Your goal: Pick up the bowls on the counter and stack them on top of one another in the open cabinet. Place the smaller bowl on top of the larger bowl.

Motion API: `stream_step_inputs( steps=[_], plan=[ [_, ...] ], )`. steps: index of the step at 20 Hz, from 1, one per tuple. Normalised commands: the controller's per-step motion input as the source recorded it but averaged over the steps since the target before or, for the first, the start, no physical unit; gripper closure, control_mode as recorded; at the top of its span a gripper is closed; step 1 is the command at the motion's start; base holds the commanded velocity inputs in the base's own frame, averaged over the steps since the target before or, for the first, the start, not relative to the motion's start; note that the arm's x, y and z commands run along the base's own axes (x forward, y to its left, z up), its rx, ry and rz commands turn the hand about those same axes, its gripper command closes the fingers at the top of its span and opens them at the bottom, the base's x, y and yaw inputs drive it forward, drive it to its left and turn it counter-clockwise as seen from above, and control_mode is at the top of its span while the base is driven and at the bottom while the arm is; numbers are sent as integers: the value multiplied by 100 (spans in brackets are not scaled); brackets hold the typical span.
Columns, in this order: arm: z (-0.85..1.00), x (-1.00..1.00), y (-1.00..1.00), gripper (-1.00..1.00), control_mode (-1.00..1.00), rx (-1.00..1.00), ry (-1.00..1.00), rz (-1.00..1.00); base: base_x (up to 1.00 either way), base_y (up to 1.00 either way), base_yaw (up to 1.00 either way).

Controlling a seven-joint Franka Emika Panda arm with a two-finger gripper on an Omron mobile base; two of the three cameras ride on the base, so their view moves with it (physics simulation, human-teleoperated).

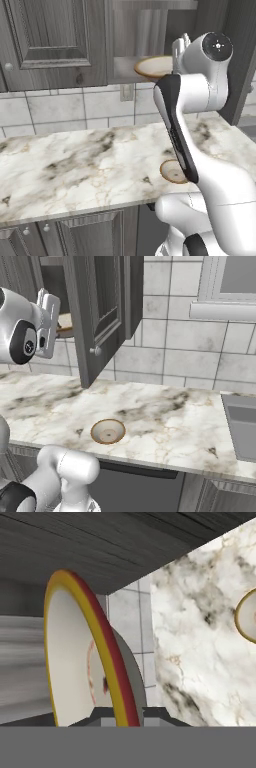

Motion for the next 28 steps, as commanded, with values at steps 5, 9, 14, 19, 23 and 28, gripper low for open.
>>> stream_step_inputs(
  steps=[5,9,14,19,23,28],
  plan=[
    [0,31,4,100,-100,0,0,0,0,0,0],
    [-1,30,7,100,-100,0,0,0,0,0,0],
    [-3,32,6,100,-100,0,0,0,0,0,0],
    [-4,29,0,100,-100,1,0,0,0,0,0],
    [-7,26,0,100,-100,0,0,0,0,0,0],
    [-9,25,1,100,-100,0,0,0,0,0,0]
  ],
)
